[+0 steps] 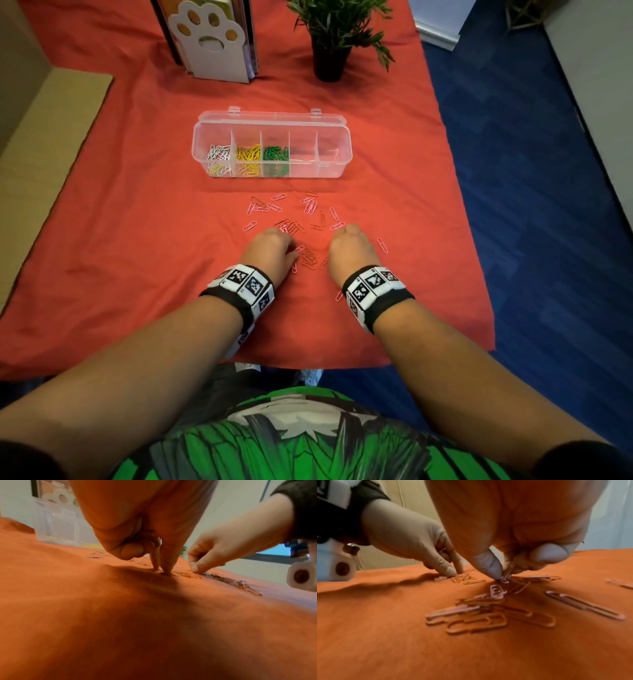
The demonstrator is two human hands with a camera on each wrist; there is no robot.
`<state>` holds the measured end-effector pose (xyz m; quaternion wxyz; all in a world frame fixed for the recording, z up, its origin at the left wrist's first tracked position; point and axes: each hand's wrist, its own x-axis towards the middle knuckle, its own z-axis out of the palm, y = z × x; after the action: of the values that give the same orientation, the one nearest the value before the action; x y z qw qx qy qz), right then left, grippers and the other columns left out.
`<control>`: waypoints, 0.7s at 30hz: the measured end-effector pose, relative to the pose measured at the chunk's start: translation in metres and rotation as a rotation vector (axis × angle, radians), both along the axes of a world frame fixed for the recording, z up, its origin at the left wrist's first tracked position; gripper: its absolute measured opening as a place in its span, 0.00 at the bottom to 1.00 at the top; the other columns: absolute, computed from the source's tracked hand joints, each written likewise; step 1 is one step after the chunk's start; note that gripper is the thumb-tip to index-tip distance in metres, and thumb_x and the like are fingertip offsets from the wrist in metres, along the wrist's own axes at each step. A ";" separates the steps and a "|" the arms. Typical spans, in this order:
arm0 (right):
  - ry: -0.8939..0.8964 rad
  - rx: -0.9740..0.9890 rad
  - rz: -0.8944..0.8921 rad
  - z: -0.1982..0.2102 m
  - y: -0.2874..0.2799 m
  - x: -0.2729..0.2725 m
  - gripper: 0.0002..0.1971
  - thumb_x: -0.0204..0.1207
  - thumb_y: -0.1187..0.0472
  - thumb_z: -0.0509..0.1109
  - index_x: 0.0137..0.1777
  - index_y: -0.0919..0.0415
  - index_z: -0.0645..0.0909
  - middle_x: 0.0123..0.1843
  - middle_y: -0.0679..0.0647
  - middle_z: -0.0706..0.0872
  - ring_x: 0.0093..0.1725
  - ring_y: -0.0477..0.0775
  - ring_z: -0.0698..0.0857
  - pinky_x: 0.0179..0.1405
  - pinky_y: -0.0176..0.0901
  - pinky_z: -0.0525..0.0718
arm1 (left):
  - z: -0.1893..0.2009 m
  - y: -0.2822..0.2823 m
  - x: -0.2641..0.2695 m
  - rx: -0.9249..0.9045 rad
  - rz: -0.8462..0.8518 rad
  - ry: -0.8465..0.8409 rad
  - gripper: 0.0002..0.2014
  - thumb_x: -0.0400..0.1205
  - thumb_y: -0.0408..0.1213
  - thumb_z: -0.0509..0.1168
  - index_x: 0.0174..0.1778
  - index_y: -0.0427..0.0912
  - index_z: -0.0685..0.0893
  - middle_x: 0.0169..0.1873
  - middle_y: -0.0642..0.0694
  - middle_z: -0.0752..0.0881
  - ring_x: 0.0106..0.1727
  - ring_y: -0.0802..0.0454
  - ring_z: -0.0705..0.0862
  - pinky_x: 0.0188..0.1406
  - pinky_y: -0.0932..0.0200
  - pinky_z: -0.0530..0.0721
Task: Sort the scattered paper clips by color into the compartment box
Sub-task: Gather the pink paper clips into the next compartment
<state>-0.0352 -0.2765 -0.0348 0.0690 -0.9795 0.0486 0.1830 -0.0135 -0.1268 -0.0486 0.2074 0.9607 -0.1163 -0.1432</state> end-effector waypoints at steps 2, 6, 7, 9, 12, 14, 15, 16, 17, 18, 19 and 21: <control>0.045 0.043 -0.012 -0.001 -0.002 0.001 0.20 0.75 0.71 0.54 0.67 0.73 0.69 0.64 0.67 0.72 0.63 0.67 0.76 0.63 0.56 0.78 | 0.000 -0.001 0.000 0.003 -0.021 0.003 0.09 0.77 0.38 0.66 0.49 0.38 0.86 0.50 0.38 0.84 0.54 0.40 0.83 0.56 0.53 0.78; 0.044 0.089 0.033 -0.003 -0.002 0.001 0.21 0.73 0.74 0.55 0.68 0.72 0.67 0.65 0.69 0.72 0.64 0.68 0.76 0.66 0.57 0.78 | 0.002 -0.004 0.001 0.023 -0.020 0.051 0.09 0.79 0.35 0.60 0.49 0.35 0.83 0.52 0.35 0.82 0.55 0.38 0.82 0.57 0.52 0.77; 0.023 0.084 0.042 -0.004 -0.001 0.000 0.20 0.73 0.74 0.55 0.67 0.71 0.68 0.65 0.69 0.73 0.63 0.68 0.76 0.65 0.57 0.78 | 0.002 -0.005 0.000 0.024 -0.017 0.049 0.10 0.80 0.36 0.60 0.49 0.34 0.82 0.52 0.35 0.82 0.55 0.37 0.82 0.57 0.51 0.77; -0.009 0.072 0.049 -0.005 0.002 -0.002 0.18 0.74 0.74 0.54 0.65 0.70 0.69 0.64 0.69 0.73 0.62 0.69 0.76 0.63 0.57 0.78 | 0.004 -0.006 -0.002 0.025 -0.004 0.034 0.12 0.80 0.38 0.60 0.49 0.33 0.82 0.52 0.34 0.82 0.55 0.36 0.82 0.56 0.50 0.78; -0.014 0.080 0.050 -0.005 0.005 -0.002 0.17 0.75 0.72 0.55 0.64 0.69 0.69 0.64 0.68 0.74 0.63 0.69 0.77 0.62 0.57 0.77 | 0.004 -0.007 -0.004 0.028 -0.011 0.045 0.12 0.78 0.41 0.65 0.49 0.36 0.82 0.54 0.35 0.81 0.56 0.38 0.81 0.56 0.52 0.77; -0.022 0.080 0.056 -0.004 0.005 -0.003 0.17 0.75 0.70 0.56 0.64 0.68 0.69 0.64 0.68 0.75 0.63 0.68 0.77 0.62 0.56 0.77 | 0.006 -0.009 -0.004 0.029 -0.026 0.064 0.10 0.78 0.39 0.65 0.49 0.36 0.83 0.54 0.36 0.81 0.56 0.38 0.81 0.57 0.53 0.77; -0.031 0.072 0.061 -0.005 0.004 -0.004 0.17 0.75 0.70 0.56 0.64 0.68 0.69 0.64 0.68 0.76 0.63 0.68 0.78 0.61 0.56 0.77 | 0.006 -0.010 -0.004 0.031 -0.035 0.066 0.09 0.78 0.37 0.64 0.49 0.36 0.83 0.54 0.35 0.82 0.56 0.38 0.81 0.58 0.53 0.77; -0.039 0.060 0.069 -0.004 0.004 -0.005 0.16 0.75 0.70 0.56 0.63 0.68 0.69 0.64 0.67 0.76 0.63 0.68 0.78 0.60 0.56 0.77 | 0.006 -0.011 -0.004 0.036 -0.045 0.068 0.08 0.78 0.36 0.63 0.48 0.36 0.83 0.54 0.35 0.82 0.56 0.38 0.81 0.58 0.53 0.77; -0.044 0.046 0.081 -0.004 0.005 -0.007 0.16 0.75 0.70 0.56 0.63 0.68 0.69 0.63 0.67 0.77 0.62 0.68 0.78 0.60 0.56 0.77 | 0.006 -0.011 -0.005 0.038 -0.055 0.069 0.08 0.78 0.36 0.62 0.48 0.36 0.83 0.53 0.35 0.82 0.55 0.38 0.82 0.57 0.53 0.77; -0.050 0.038 0.094 -0.004 0.005 -0.008 0.16 0.75 0.70 0.56 0.63 0.68 0.70 0.63 0.67 0.77 0.62 0.68 0.78 0.60 0.56 0.77 | 0.004 -0.011 -0.005 0.037 -0.059 0.070 0.08 0.78 0.36 0.62 0.48 0.36 0.83 0.53 0.34 0.82 0.55 0.38 0.82 0.57 0.52 0.77; -0.051 0.040 0.108 -0.004 0.005 -0.009 0.17 0.75 0.70 0.56 0.63 0.68 0.70 0.63 0.67 0.77 0.62 0.68 0.78 0.60 0.56 0.77 | 0.003 -0.010 -0.005 0.031 -0.055 0.070 0.09 0.78 0.36 0.61 0.47 0.35 0.82 0.52 0.34 0.82 0.54 0.37 0.82 0.57 0.51 0.78; -0.019 0.136 0.075 -0.004 0.001 -0.006 0.17 0.73 0.71 0.58 0.62 0.68 0.72 0.63 0.66 0.76 0.61 0.67 0.78 0.61 0.53 0.77 | 0.001 -0.007 -0.004 -0.016 -0.006 0.067 0.09 0.78 0.36 0.61 0.45 0.34 0.82 0.49 0.34 0.83 0.52 0.37 0.82 0.54 0.50 0.78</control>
<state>-0.0410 -0.2758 -0.0389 0.1287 -0.9754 -0.0014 0.1789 -0.0176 -0.1338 -0.0480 0.2182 0.9534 -0.1132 -0.1748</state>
